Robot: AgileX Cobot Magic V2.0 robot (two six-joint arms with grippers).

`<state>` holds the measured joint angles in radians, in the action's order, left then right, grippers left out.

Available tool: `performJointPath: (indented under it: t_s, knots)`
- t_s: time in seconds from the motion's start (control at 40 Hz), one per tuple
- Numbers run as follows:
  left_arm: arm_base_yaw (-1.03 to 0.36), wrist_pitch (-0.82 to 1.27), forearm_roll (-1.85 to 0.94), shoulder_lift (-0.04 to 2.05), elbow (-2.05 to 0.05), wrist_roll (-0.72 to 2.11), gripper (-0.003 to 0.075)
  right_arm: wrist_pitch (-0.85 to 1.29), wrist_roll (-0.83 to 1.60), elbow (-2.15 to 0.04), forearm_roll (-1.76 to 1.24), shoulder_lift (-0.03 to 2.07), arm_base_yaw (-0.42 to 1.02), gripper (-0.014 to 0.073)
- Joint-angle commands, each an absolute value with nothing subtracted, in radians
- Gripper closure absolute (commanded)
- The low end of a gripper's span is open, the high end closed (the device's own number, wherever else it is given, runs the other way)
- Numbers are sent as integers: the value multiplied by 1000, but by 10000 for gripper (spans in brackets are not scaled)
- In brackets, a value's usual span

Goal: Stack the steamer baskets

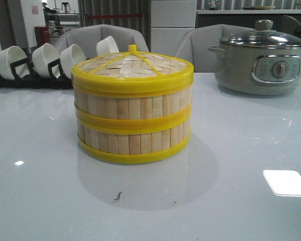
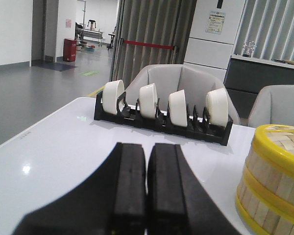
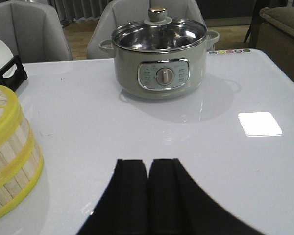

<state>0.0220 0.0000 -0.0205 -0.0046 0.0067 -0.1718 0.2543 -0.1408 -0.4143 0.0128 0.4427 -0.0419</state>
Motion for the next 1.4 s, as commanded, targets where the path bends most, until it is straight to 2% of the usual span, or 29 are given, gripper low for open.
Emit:
performJointPath:
  t_s: [0.0, 1.38]
  knots:
    - [23, -66, 0, -19, 7, -171, 633, 165, -129, -441, 20, 446, -49, 545]
    - [17, -45, 86, -19, 7, -171, 633, 165, -129, -441, 20, 446, -49, 545]
